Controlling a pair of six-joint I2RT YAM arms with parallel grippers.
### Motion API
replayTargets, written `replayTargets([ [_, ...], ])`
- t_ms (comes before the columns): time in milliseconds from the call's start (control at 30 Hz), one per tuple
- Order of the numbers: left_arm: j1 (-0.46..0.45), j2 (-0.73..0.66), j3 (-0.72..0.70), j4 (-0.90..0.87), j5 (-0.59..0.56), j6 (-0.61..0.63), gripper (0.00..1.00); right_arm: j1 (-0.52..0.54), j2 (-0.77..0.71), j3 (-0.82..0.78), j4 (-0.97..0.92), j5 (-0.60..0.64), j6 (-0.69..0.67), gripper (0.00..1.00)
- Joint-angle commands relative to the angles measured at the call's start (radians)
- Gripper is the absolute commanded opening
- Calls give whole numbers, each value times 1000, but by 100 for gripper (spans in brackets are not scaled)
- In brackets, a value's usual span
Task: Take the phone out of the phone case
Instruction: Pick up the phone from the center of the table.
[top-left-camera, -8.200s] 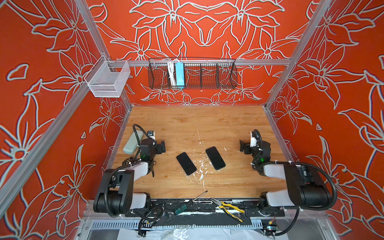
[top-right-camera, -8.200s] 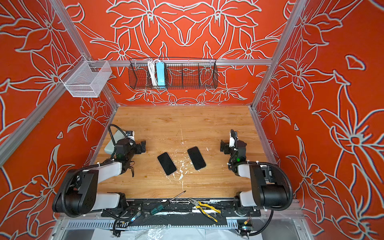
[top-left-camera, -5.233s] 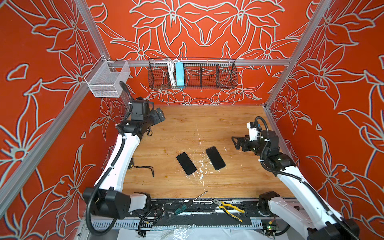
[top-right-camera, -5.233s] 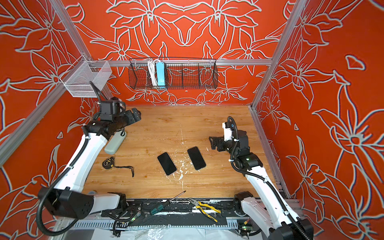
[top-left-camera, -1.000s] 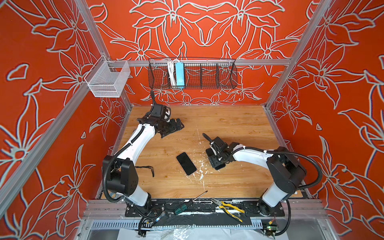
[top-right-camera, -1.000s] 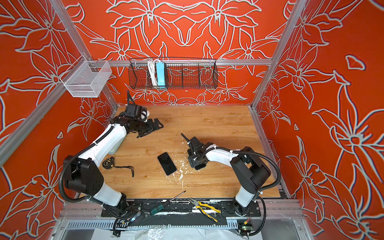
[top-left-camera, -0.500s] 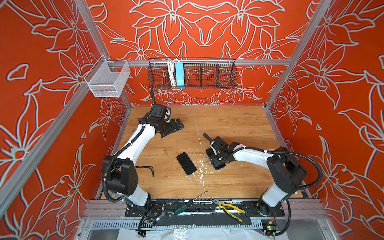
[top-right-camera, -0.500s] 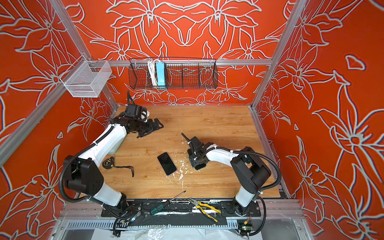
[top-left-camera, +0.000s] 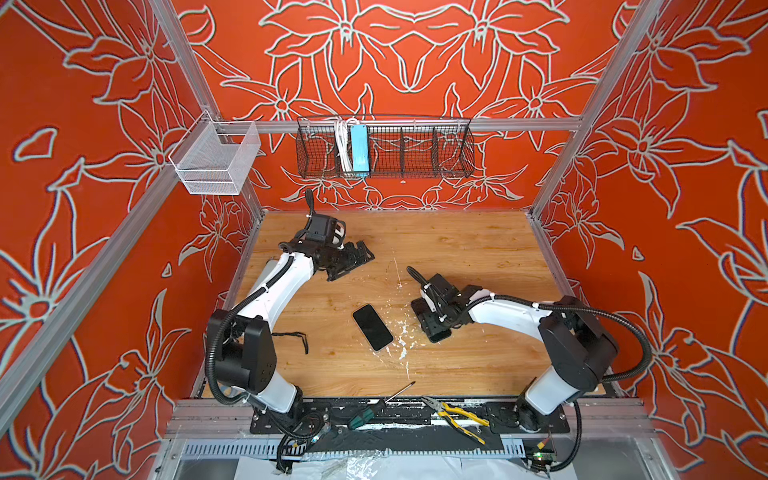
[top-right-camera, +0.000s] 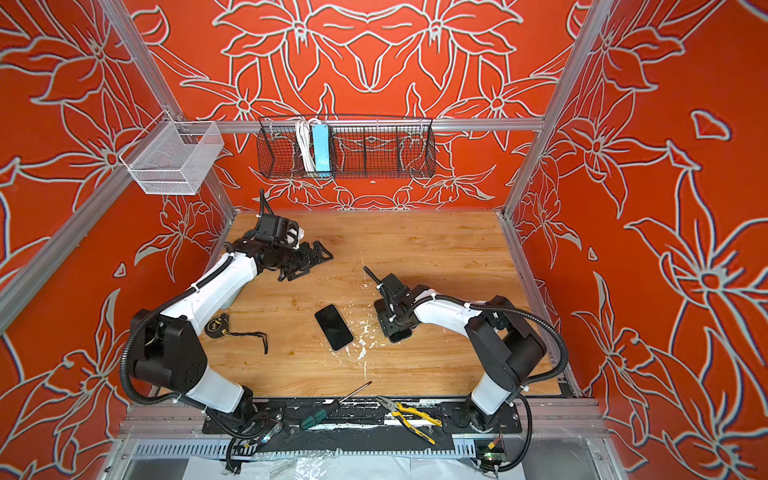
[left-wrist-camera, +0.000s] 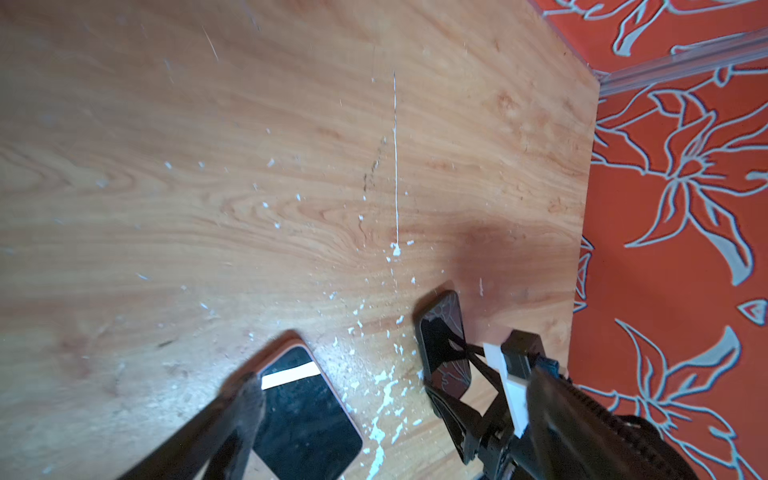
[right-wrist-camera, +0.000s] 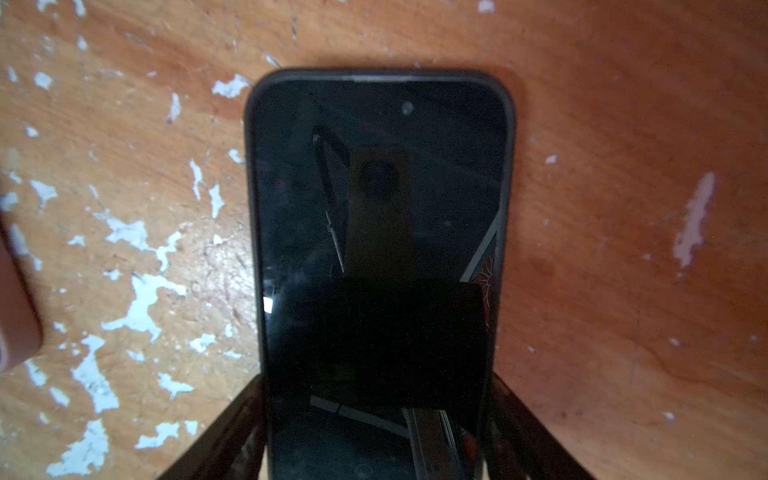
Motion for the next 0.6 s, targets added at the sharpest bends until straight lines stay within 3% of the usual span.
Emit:
replayTargets([
  [0, -58, -42, -35, 71, 51, -74, 97, -1, -41, 23, -19, -21, -2, 49],
  [367, -223, -47, -208, 276, 57, -126, 99, -1, -65, 36, -20, -46, -1, 47],
  [567, -248, 20, -234, 364, 152, -140, 97, -1, -128, 47, -29, -76, 20, 47],
])
